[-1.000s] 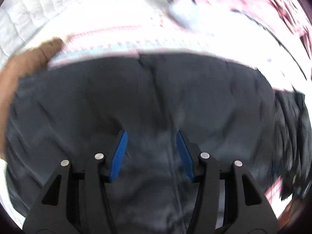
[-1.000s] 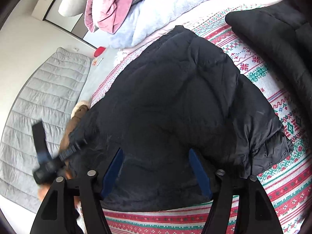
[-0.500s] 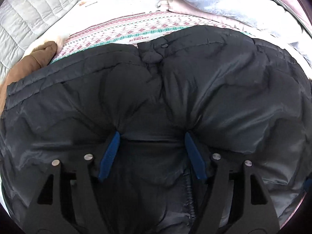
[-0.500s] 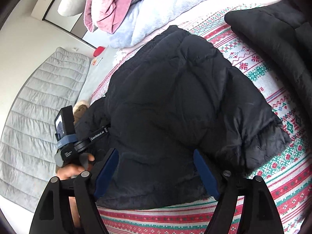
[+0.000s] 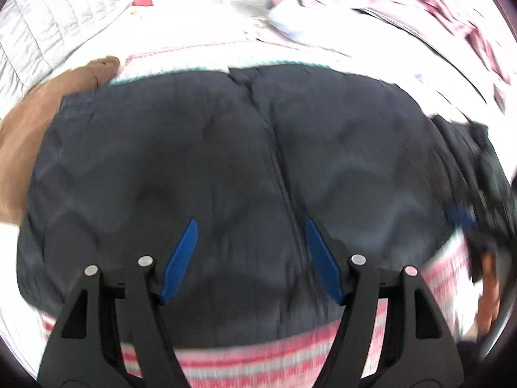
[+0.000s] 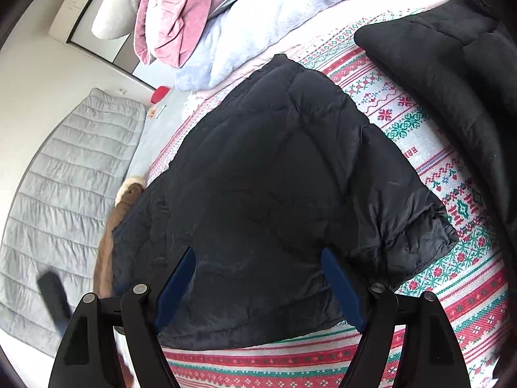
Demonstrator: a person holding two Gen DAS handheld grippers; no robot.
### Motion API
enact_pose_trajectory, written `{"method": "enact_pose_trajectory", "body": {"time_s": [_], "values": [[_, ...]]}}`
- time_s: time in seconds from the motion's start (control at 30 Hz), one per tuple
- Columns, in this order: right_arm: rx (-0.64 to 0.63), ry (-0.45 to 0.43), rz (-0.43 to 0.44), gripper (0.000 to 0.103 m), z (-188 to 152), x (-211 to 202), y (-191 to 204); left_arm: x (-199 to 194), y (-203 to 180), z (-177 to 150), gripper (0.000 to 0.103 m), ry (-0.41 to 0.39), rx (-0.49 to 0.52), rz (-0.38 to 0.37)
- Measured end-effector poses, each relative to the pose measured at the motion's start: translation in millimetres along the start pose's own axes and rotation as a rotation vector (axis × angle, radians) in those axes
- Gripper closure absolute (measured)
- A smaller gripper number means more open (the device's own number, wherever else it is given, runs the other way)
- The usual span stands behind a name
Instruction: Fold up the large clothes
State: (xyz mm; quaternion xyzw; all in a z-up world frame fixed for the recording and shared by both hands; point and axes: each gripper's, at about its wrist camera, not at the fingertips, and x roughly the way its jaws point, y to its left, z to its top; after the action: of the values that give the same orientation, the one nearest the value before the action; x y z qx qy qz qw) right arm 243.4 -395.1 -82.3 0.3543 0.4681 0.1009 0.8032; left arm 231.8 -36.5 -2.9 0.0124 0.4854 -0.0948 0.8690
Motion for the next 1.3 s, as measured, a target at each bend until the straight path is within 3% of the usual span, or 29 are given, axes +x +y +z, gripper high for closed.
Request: {"method": "enact_pose_trajectory", "body": {"time_s": [0.2,0.3,0.5,0.7,0.87,1.07,1.3], "values": [[0.028,-0.037,0.018,0.021,-6.6,-15.4,-3.5,-1.4,10.3,-36.9,0.033,-0.019,0.002,0.016],[0.051,-0.040,0.022,0.021,-10.8,-20.9,-6.6,1.9,9.5,-41.8,0.033,0.004,-0.029,0.010],[0.160,0.006,0.067,0.021,-20.6,-27.6,-32.1,-1.2,-9.2,-45.0,0.033,-0.042,0.010,-0.021],[0.243,0.024,0.065,0.021,-28.0,-36.8,-65.2,24.9,-23.4,-46.5,0.032,-0.013,0.064,0.075],[0.317,0.016,0.059,0.021,-25.5,-30.7,-87.0,31.6,-24.2,-47.8,0.030,-0.010,0.058,0.080],[0.374,0.026,0.116,0.021,-20.2,1.9,-83.3,32.3,-21.5,-50.8,0.029,-0.008,0.032,0.062],[0.297,-0.033,0.104,0.020,-18.0,29.6,-52.0,34.2,-21.8,-52.5,0.029,-0.009,0.038,0.058]]}}
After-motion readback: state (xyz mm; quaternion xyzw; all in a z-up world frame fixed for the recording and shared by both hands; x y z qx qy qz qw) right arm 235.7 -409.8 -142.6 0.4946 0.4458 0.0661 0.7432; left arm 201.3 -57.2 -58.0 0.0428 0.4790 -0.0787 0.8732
